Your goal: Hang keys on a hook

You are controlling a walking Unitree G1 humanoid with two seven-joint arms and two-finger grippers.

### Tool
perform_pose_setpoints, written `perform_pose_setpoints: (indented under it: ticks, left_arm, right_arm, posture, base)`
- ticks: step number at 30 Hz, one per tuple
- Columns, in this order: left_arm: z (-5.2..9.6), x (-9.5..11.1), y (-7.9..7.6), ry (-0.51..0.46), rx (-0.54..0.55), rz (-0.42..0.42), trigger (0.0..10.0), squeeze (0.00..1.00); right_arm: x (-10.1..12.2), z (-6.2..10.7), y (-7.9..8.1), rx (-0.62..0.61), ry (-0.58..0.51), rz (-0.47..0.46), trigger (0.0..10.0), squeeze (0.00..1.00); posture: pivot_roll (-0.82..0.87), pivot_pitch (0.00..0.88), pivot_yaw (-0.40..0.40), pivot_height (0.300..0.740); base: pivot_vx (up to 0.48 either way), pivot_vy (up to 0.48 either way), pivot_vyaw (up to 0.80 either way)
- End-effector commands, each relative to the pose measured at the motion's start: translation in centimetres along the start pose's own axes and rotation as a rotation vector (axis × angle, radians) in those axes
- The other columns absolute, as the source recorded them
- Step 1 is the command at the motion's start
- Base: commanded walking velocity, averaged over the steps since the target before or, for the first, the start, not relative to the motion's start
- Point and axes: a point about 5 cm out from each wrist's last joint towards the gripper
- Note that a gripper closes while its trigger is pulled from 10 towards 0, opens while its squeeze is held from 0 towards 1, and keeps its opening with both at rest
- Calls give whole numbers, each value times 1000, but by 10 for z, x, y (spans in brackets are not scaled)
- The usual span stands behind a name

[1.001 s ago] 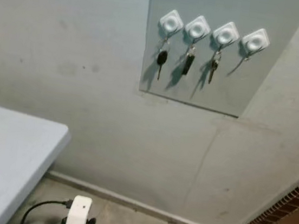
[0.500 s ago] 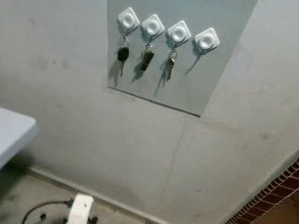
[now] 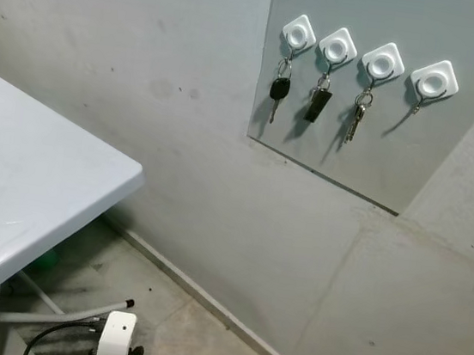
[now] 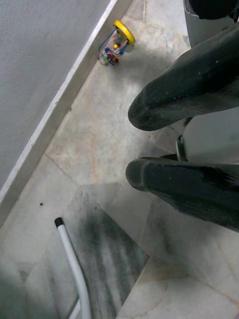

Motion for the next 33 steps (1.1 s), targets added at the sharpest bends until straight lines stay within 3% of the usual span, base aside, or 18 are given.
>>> perform_pose_setpoints:
  ticks: [1, 33]
  left_arm:
    - [0, 1, 1, 4, 2, -2, 10000, 0]
    - [0, 0, 2, 10, 8, -12, 10000, 0]
  right_arm:
    - [-3, 1, 1, 4, 17, -5, 10000, 0]
    - [2, -1, 0, 18, 12, 17, 10000, 0]
  posture:
    - [-144, 0, -12, 740]
    - [-133, 0, -17, 740]
  base:
    - [0, 0, 800]
    - [0, 0, 800]
Point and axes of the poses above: a point about 5 cm out from each wrist's last joint towards the gripper, its own z axis pointing back from the gripper into the wrist, its own x axis along the axis of the wrist's last joint, y = z × x, and after that the axes turned 10 degrees about z, right-handed
